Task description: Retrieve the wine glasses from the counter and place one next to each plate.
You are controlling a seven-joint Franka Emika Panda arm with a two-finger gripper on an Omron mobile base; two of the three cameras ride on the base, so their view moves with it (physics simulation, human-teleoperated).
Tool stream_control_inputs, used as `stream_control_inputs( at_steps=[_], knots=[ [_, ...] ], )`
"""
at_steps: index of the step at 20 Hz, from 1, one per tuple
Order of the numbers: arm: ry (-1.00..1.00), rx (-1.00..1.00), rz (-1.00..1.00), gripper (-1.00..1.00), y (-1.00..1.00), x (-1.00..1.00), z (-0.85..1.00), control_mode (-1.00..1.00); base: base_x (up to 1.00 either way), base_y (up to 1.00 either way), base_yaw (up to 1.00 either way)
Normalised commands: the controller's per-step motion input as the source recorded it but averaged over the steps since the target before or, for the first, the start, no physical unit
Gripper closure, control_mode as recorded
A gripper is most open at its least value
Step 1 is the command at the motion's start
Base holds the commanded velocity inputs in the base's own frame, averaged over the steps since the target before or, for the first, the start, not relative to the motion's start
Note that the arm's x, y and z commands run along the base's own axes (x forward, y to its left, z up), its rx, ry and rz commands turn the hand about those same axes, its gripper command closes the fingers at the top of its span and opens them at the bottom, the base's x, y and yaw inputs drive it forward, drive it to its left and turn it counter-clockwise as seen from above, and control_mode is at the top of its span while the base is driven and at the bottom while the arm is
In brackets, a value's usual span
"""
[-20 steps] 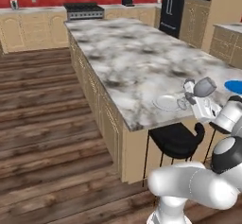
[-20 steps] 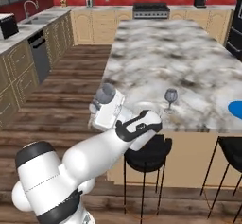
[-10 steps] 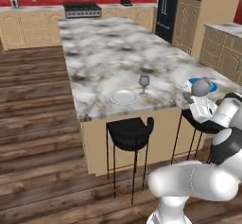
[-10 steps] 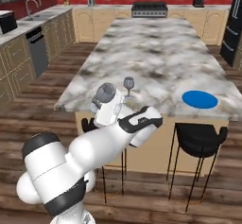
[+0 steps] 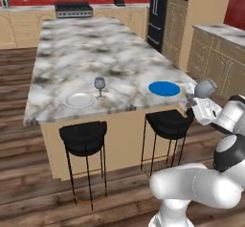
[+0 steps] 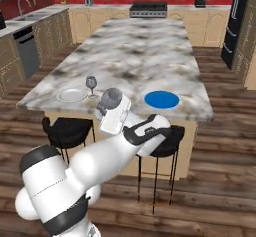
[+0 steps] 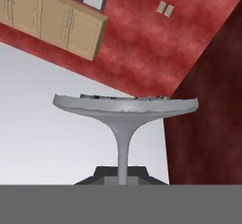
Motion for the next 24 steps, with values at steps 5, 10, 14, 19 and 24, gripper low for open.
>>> stream_control_inputs(
  at_steps=[5,10,14,19,24],
  knots=[
    [0.0,0.0,0.0,1.0,0.0,0.0,0.0,1.0,0.17,-1.0,0.17],
    [0.0,0.0,0.0,1.0,0.0,0.0,0.0,1.0,0.69,-0.72,0.1],
    [0.0,0.0,0.0,1.0,0.0,0.0,0.0,1.0,1.0,-0.26,0.05],
    [0.0,0.0,0.0,1.0,0.0,0.0,0.0,1.0,0.84,-0.3,0.04],
    [0.0,0.0,0.0,1.0,0.0,0.0,0.0,1.0,0.18,-0.89,0.3]
  ],
)
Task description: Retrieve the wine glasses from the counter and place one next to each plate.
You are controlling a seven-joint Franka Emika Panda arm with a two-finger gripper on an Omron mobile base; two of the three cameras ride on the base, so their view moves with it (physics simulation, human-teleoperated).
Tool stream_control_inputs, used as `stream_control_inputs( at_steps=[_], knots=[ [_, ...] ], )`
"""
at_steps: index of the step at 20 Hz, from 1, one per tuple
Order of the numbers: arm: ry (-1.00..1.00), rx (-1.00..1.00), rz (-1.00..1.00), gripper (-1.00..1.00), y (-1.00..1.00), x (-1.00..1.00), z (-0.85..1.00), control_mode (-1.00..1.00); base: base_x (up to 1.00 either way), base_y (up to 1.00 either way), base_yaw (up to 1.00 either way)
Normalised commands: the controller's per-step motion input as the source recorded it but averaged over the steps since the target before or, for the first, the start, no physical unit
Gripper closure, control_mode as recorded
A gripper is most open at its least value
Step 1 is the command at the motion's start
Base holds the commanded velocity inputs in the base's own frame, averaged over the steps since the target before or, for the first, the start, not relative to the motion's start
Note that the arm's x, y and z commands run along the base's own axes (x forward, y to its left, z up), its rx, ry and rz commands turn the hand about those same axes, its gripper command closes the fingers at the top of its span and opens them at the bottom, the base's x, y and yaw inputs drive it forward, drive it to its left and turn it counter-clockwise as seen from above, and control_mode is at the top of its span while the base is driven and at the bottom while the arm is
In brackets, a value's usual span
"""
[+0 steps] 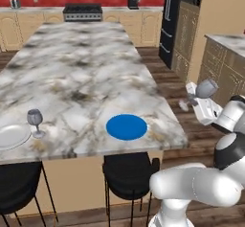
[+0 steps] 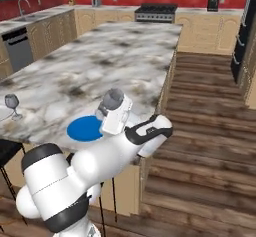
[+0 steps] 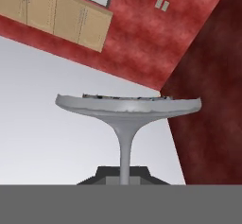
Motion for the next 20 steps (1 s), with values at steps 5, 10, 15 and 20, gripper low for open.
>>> stream_control_inputs(
  at_steps=[5,10,15,20],
  knots=[
    [0.0,0.0,0.0,1.0,0.0,0.0,0.0,1.0,0.04,-0.29,0.3],
    [0.0,0.0,0.0,1.0,0.0,0.0,0.0,1.0,0.06,0.0,0.31],
    [0.0,0.0,0.0,1.0,0.0,0.0,0.0,1.0,0.16,-0.14,0.4],
    [0.0,0.0,0.0,1.0,0.0,0.0,0.0,1.0,0.82,-0.04,0.13]
  ],
)
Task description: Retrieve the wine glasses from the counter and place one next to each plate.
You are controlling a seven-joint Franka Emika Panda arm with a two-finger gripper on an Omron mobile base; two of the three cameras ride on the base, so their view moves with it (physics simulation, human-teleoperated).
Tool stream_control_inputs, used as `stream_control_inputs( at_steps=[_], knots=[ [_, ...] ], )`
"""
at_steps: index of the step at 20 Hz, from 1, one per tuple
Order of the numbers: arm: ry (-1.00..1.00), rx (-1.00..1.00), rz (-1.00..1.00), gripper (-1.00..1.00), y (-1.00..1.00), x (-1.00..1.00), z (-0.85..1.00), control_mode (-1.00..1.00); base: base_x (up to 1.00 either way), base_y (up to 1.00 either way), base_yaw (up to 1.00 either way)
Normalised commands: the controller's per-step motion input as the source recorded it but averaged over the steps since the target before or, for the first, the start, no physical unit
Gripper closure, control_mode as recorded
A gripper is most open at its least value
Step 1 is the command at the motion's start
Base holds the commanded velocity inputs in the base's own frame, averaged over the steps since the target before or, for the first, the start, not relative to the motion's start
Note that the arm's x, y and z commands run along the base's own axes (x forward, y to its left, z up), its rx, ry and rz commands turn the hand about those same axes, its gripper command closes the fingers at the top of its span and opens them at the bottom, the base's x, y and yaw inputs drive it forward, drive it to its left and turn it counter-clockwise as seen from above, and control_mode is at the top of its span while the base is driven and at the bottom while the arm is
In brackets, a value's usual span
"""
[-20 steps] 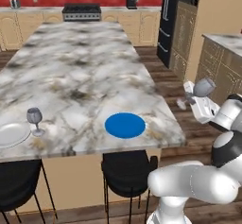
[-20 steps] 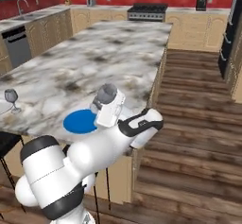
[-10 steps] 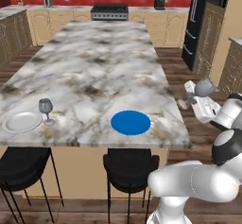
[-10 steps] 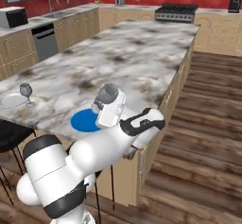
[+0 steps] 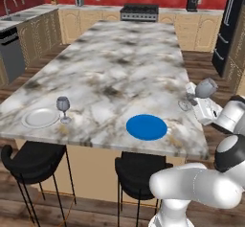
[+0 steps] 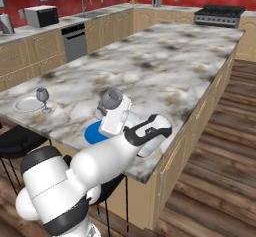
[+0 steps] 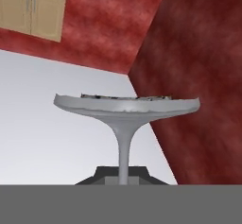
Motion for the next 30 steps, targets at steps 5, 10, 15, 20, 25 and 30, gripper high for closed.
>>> stream_control_inputs(
  at_steps=[5,10,15,20,25,30],
  knots=[
    [0.0,0.0,0.0,1.0,0.0,0.0,0.0,1.0,0.55,-0.03,0.14],
    [0.1,0.0,0.09,1.0,-0.09,0.26,-0.02,-1.0,0.06,-0.02,0.03],
    [0.2,-0.09,0.01,1.0,-0.14,0.26,-0.15,-1.0,0.0,0.0,0.0],
    [-0.11,-0.28,0.0,1.0,-0.27,0.13,-0.16,-1.0,0.0,0.0,0.0],
    [-0.2,-0.26,0.0,1.0,-0.23,0.01,-0.32,-1.0,0.0,0.0,0.0],
    [0.0,-0.01,-0.02,1.0,-0.07,0.0,-0.52,-1.0,0.0,0.0,0.0]
  ],
)
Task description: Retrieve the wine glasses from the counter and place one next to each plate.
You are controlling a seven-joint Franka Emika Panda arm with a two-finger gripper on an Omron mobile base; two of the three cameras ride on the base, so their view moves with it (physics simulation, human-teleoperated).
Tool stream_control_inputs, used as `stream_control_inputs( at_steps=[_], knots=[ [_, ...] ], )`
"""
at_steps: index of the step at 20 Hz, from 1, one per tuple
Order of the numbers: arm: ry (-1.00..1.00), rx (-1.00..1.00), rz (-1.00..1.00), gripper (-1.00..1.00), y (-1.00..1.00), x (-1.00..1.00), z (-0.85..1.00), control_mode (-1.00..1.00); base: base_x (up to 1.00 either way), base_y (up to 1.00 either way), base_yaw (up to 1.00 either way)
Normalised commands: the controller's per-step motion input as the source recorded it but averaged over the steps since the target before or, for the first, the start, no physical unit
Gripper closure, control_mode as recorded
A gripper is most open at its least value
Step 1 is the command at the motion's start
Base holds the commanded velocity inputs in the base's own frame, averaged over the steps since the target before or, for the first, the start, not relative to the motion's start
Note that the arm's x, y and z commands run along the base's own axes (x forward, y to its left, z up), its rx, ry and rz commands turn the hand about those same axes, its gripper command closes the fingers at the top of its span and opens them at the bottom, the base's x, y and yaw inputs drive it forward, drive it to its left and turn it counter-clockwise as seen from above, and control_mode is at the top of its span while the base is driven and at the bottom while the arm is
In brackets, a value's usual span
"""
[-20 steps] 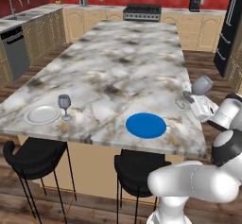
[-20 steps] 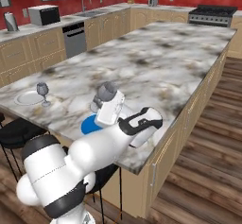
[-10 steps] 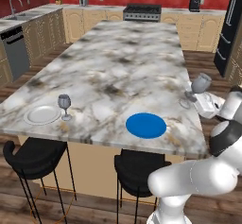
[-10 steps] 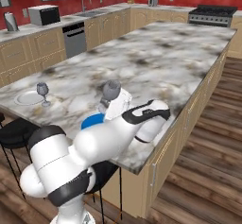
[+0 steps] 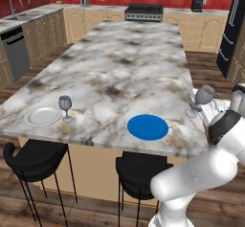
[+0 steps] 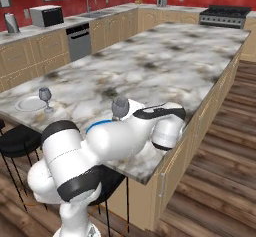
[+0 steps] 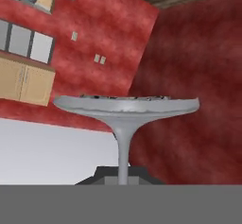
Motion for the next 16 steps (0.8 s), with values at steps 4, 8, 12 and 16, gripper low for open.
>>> stream_control_inputs(
  at_steps=[4,8,12,16],
  knots=[
    [0.04,-0.01,-0.12,1.0,-0.01,0.0,-0.4,-1.0,0.0,0.0,0.0],
    [0.02,-0.19,-0.1,1.0,0.0,0.01,-0.32,-1.0,0.0,0.0,0.0],
    [0.18,-0.13,-0.05,1.0,0.0,0.29,-0.39,-1.0,0.0,0.0,0.0],
    [0.22,-0.03,0.0,1.0,0.0,0.42,-0.24,-1.0,0.0,0.0,0.0]
  ],
)
